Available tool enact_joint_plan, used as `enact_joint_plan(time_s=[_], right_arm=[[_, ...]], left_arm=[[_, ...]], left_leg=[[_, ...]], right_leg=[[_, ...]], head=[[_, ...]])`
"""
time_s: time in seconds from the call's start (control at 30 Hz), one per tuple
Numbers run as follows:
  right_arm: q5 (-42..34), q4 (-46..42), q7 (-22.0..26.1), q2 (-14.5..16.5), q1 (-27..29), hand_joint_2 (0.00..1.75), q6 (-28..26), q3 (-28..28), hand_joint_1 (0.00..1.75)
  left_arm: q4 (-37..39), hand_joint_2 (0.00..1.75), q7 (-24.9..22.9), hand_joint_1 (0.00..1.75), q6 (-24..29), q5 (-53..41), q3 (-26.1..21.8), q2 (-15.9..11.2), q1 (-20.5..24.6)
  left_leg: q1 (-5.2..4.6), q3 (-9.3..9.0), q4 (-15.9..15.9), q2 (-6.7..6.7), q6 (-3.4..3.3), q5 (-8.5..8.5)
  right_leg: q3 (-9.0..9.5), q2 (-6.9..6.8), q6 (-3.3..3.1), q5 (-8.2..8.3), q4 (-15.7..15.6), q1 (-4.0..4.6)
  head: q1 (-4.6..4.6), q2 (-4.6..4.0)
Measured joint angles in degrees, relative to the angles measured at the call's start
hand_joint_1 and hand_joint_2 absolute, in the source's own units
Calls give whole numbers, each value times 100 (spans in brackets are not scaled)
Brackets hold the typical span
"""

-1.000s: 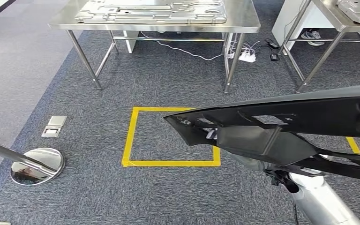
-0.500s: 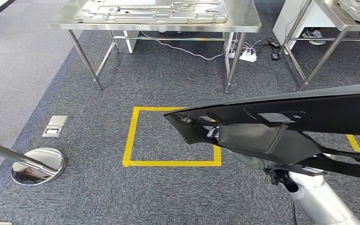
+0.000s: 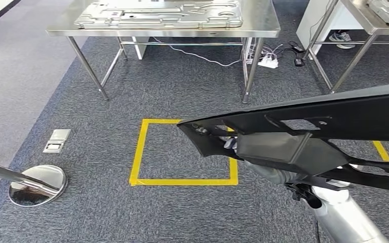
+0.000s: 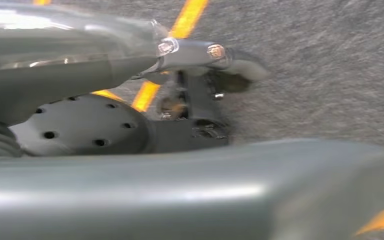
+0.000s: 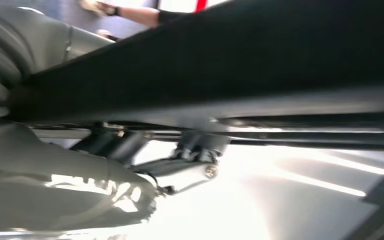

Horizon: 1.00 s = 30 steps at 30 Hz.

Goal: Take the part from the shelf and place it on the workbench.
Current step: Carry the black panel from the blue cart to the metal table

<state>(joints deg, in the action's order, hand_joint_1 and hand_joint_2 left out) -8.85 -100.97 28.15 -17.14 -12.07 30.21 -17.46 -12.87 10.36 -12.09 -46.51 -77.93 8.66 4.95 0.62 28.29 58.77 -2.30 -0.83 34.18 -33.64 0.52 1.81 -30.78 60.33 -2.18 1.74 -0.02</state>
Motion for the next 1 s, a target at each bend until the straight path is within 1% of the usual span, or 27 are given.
enact_joint_plan(time_s=[0.03, 0.07, 0.1, 0.13, 0.17, 0.2, 0.23, 0.27, 0.3, 0.33, 0.37, 0.43, 0.47, 0.5, 0.53, 0.57, 0.6, 0.67, 0.7, 0.73, 0.77, 0.8, 0.83, 0.87, 0.9, 0.97, 1.0], right_arm=[[-1, -5, 1, 9, -9, 175, -1, 0, 175], [-2, -11, 1, 17, -16, 175, -1, 1, 175], [-2, -14, 1, 22, -21, 175, -1, 1, 175], [-1, -16, 1, 30, -23, 175, -1, -2, 175], [-1, -16, 1, 38, -22, 175, -1, -4, 175], [0, -16, 0, 46, -21, 175, -1, -7, 175], [0, -18, 0, 53, -23, 175, 0, -8, 175], [0, -22, 0, 60, -28, 175, 0, -9, 175], [0, -26, 0, 66, -33, 175, 0, -10, 175], [0, -27, 0, 74, -41, 175, 0, -10, 175], [1, -21, -1, 85, -45, 175, 0, -13, 175], [4, -7, -4, 105, -50, 175, 0, -26, 175], [5, -3, -6, 111, -54, 175, 0, -32, 175], [4, -3, -7, 111, -66, 175, 0, -35, 175], [4, -1, -8, 111, -89, 175, 0, -38, 175], [4, 3, -9, 111, -114, 175, 0, -42, 175], [4, 9, -10, 111, -131, 175, 0, -46, 175], [4, 22, -16, 110, -136, 175, 0, -57, 175], [4, 26, -18, 109, -129, 175, 0, -61, 175], [4, 28, -20, 109, -125, 175, 0, -66, 175], [4, 28, -20, 109, -123, 175, 0, -71, 175], [4, 28, -20, 109, -122, 175, 0, -73, 175], [4, 36, -20, 109, -119, 175, 0, -75, 175], [4, 48, -21, 109, -118, 175, 0, -78, 175], [4, 58, -22, 109, -113, 175, 0, -81, 175], [2, 63, -25, 108, -115, 175, 0, -81, 175], [0, 55, -25, 110, -118, 175, 0, -80, 175]], left_arm=[[0, 175, 1, 0, 0, -6, -1, -1, 6], [0, 175, 2, 0, 0, -7, -1, -1, 16], [0, 175, 4, 0, 0, -9, -1, -1, 24], [0, 175, 4, 0, 1, -10, -1, -1, 25], [0, 175, 3, 0, 3, -12, -1, -1, 17], [0, 175, 2, 0, 4, -13, -1, -1, 3], [0, 175, 1, 0, 6, -13, -1, -1, -11], [0, 175, 0, 0, 7, -14, -1, -1, -20], [0, 175, 0, 0, 7, -14, -1, -1, -25], [0, 175, -1, 0, 7, -14, -2, -7, -30], [1, 175, -3, 0, 8, -15, -3, -9, -34], [2, 175, -7, 0, 16, -15, -6, -13, -44], [2, 175, -5, 0, 19, -15, -7, -11, -37], [2, 175, -1, 0, 21, -15, -6, -12, -29], [2, 175, 4, 0, 20, -18, -5, -14, -16], [2, 175, 7, 0, 19, -22, -5, -14, -7], [2, 175, 8, 0, 17, -29, -5, -13, -4], [2, 175, 5, 0, 16, -51, -5, -5, -13], [2, 175, 4, 0, 15, -61, -5, -2, -19], [2, 175, 4, 0, 15, -67, -5, 1, -25], [2, 175, 5, 0, 15, -72, -5, 1, -27], [2, 175, 6, 0, 15, -73, -5, 2, -27], [2, 175, 7, 0, 15, -74, -5, 3, -28], [2, 175, 8, 0, 15, -76, -5, 6, -26], [2, 175, 8, 0, 16, -78, -5, 8, -23], [2, 175, 10, 0, 16, -79, -5, 12, -16], [2, 175, 10, 0, 16, -79, -4, 12, -13]], left_leg=[[5, 53, 135, 37, 22, 53], [9, 189, 392, 82, 46, 134], [10, 421, 772, 129, 64, 231], [11, 718, 1199, 158, 72, 322], [9, 1006, 1552, 171, 70, 353], [2, 1225, 1738, 177, 54, 279], [-12, 1339, 1699, 180, 21, 74], [-34, 1352, 1443, 180, -32, -242], [-66, 1314, 1136, 180, -104, -543], [-107, 1265, 891, 182, -179, -781], [-145, 1224, 731, 185, -247, -916], [-201, 1174, 664, 190, -340, -934], [-205, 1088, 552, 189, -382, -894], [-191, 952, 373, 183, -400, -813], [-170, 800, 187, 172, -413, -738], [-146, 654, 26, 158, -416, -664], [-128, 546, -72, 145, -404, -600], [-124, 403, -96, 129, -399, -506], [-125, 324, -97, 124, -389, -442], [-126, 233, -97, 118, -376, -375], [-127, 133, -97, 112, -360, -305], [-127, 32, -97, 107, -335, -229], [-126, -56, -95, 104, -305, -158], [-124, -106, -88, 101, -272, -101], [-120, -125, -85, 101, -232, -51], [-113, -134, -64, 105, -169, -12], [-112, -144, -31, 111, -143, 4]], right_leg=[[50, -16, -32, -40, -2, -6], [112, -36, -58, -87, -6, -13], [173, -58, -77, -138, -10, -11], [233, -75, -86, -191, -10, -9], [297, -85, -91, -248, -10, -6], [370, -90, -93, -307, -10, -2], [457, -91, -91, -372, -11, 5], [555, -91, -87, -444, -15, 14], [656, -91, -81, -520, -28, 20], [745, -94, -63, -585, -50, 31], [814, -90, -29, -627, -89, 27], [909, -87, 65, -627, -186, 14], [931, -84, 120, -567, -197, 4], [915, -88, 152, -503, -125, 5], [832, -86, 172, -448, 42, 9], [682, -79, 172, -446, 298, 13], [480, -73, 159, -523, 601, 17], [34, -64, 174, -810, 1114, 26], [-137, -64, 194, -906, 1219, 30], [-248, -64, 218, -892, 1180, 31], [-288, -64, 233, -724, 983, 31], [-273, -63, 236, -408, 659, 32], [-260, -66, 213, -92, 372, 39], [-253, -68, 177, 134, 127, 56], [-264, -71, 118, 277, -2, 74], [-280, -74, -3, 272, -47, 104], [-246, -78, -51, 280, -54, 91]], head=[[4, 0], [9, 0], [13, 0], [16, 0], [16, 0], [16, 0], [16, 0], [16, 0], [15, 0], [15, 0], [16, 1], [23, 1], [27, 1], [26, 1], [21, 2], [18, 2], [13, 2], [9, 2], [8, 1], [8, 1], [7, 1], [7, 1], [14, 1], [20, 0], [24, 1], [28, 2], [26, 2]])
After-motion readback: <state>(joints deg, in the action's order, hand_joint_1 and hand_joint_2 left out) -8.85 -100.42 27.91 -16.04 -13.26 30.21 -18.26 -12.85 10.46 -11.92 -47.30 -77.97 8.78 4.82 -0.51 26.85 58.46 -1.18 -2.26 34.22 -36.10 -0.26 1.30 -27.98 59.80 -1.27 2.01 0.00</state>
